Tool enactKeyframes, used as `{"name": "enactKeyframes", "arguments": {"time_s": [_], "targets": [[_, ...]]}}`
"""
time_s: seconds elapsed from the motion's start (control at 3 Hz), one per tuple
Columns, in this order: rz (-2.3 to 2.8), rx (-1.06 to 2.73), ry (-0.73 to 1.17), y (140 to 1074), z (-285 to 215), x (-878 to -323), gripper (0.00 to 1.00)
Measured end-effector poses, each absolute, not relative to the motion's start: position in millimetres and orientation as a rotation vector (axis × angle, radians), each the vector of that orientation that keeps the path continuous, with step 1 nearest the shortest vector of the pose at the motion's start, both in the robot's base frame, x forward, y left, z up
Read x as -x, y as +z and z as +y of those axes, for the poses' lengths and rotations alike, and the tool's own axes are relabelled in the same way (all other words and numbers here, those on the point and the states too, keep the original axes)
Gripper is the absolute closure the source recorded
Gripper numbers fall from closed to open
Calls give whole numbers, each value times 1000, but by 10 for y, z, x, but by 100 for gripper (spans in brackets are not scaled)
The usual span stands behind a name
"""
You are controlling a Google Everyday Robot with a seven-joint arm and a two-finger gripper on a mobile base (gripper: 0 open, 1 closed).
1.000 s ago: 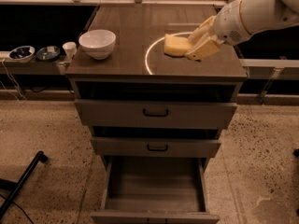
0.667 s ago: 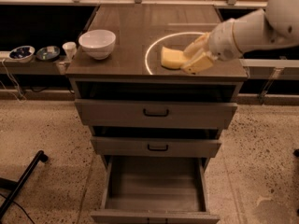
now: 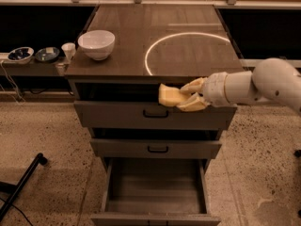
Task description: Place sponge into bottom drawer
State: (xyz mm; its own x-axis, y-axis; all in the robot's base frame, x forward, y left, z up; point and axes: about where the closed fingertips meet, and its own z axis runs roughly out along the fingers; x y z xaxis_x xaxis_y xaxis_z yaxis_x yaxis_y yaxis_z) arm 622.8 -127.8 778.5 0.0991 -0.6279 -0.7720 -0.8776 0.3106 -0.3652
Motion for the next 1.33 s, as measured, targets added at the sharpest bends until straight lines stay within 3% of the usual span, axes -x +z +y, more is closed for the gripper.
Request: {"name": "enactKeyframes", "arguments": {"time_s": [0.33, 1.33], "targets": [[1597, 1411, 321, 7754, -1246, -6219, 100], [1627, 1517, 337, 6371, -1578, -6140, 100]]}}
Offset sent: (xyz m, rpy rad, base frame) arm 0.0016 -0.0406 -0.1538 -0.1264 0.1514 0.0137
